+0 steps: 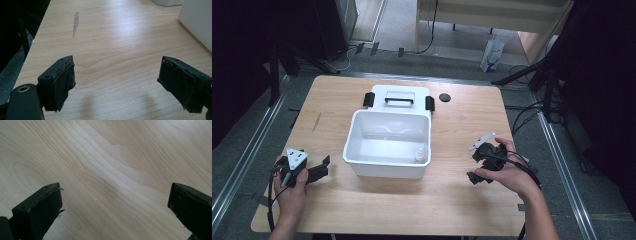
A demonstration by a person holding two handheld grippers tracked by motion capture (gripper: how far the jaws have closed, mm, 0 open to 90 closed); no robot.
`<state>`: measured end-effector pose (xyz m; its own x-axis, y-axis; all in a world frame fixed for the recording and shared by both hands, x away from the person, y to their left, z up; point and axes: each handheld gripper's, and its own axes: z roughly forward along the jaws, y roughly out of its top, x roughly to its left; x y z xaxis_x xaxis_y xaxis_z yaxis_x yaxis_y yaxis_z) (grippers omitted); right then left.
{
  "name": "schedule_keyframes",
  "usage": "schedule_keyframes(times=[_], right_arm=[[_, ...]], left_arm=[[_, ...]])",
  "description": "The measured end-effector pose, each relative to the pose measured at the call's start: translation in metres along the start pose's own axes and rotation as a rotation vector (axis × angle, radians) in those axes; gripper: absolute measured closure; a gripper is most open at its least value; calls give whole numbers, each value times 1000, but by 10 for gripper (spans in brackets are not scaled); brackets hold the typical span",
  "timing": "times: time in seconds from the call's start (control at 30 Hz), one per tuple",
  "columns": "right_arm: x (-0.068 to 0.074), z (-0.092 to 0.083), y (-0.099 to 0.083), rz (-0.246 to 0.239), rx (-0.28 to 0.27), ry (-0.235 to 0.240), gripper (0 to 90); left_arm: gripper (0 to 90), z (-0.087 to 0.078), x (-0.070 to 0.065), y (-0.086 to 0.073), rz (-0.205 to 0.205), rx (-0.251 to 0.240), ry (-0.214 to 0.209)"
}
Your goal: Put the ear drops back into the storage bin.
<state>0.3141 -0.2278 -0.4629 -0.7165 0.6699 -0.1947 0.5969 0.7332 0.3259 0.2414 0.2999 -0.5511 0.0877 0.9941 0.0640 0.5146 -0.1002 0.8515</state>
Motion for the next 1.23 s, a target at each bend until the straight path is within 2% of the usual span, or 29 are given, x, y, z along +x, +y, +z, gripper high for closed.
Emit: schedule_keyframes(times=[0.1,0.2,0.27,0.37,0.53,0.63,0.83,1.03,1.1,1.13,1.23], right_arm=[[-1,3,-12,33,-25,-15,0],[-2,6,-27,59,-74,-41,0],[-2,8,-40,83,-121,-43,0],[-3,10,-52,119,-154,-45,0],[0,16,-81,194,-264,-47,0],[1,19,-97,236,-312,-46,0],[4,25,-129,339,-401,-43,0],[6,28,-163,480,-527,1,0],[6,29,-172,527,-571,0,0],[6,29,-177,565,-599,8,0],[3,24,-179,573,-639,-12,0]], left_arm=[[143,0,0,0,0,0,0],[143,0,0,0,-2,-1,0],[143,0,0,0,-2,0,0],[143,0,0,0,-2,0,1],[143,0,0,0,0,-2,2],[143,0,0,0,0,1,1],[143,0,0,0,-2,1,1],[143,0,0,0,-2,1,0],[143,0,0,0,-4,5,-2],[143,0,0,0,-4,4,-2],[143,1,0,1,5,6,3]])
